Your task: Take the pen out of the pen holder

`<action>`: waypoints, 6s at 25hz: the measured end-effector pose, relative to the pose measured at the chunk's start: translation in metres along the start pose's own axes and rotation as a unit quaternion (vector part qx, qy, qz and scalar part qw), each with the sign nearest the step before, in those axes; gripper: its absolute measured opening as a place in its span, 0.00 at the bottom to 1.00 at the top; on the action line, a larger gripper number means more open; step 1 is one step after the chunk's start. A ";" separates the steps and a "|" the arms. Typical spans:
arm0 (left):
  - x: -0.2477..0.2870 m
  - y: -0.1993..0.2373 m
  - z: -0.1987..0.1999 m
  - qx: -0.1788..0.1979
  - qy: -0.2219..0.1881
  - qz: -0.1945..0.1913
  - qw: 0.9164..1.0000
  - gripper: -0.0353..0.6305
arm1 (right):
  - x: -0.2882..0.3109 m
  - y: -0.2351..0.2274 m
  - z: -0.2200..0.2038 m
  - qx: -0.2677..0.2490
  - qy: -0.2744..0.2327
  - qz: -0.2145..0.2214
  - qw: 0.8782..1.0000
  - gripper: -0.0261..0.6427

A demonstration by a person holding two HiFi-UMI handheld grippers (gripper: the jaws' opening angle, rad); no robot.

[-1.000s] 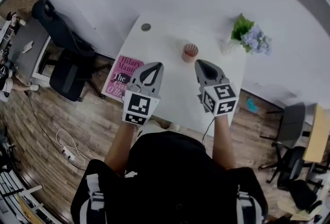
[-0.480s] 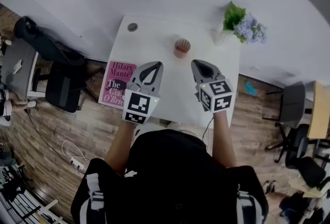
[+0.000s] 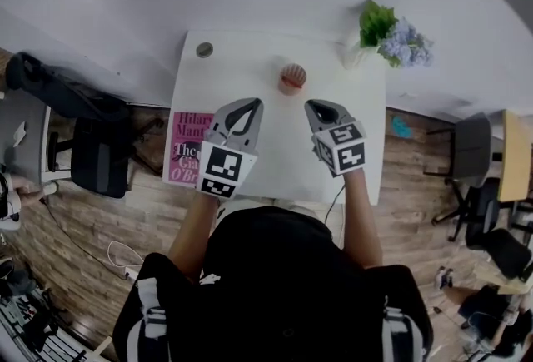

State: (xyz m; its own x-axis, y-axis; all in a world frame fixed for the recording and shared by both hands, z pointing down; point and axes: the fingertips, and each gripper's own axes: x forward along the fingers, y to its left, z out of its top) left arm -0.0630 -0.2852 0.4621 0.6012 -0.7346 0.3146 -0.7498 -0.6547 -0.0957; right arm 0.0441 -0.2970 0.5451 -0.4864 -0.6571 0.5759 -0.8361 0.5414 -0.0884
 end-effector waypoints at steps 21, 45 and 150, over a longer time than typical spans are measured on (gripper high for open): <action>0.028 0.030 -0.032 -0.019 0.030 -0.030 0.999 0.09 | 0.088 -0.041 -0.055 -0.009 0.122 -0.021 0.992 0.22; 0.040 0.041 -0.048 -0.036 0.048 -0.022 0.998 0.09 | 0.134 -0.060 -0.079 -0.040 0.164 -0.034 0.985 0.23; -0.046 0.042 0.133 0.047 -0.140 0.087 0.985 0.09 | -0.123 0.012 0.191 -0.109 -0.264 -0.082 0.955 0.14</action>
State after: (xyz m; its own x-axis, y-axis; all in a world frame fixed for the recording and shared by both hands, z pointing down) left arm -0.0860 -0.3026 0.3183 0.5286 -0.8488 0.0146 -0.8269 -0.5187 -0.2171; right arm 0.0456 -0.3097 0.3179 -0.4623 -0.8837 0.0726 -0.8669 0.4677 0.1724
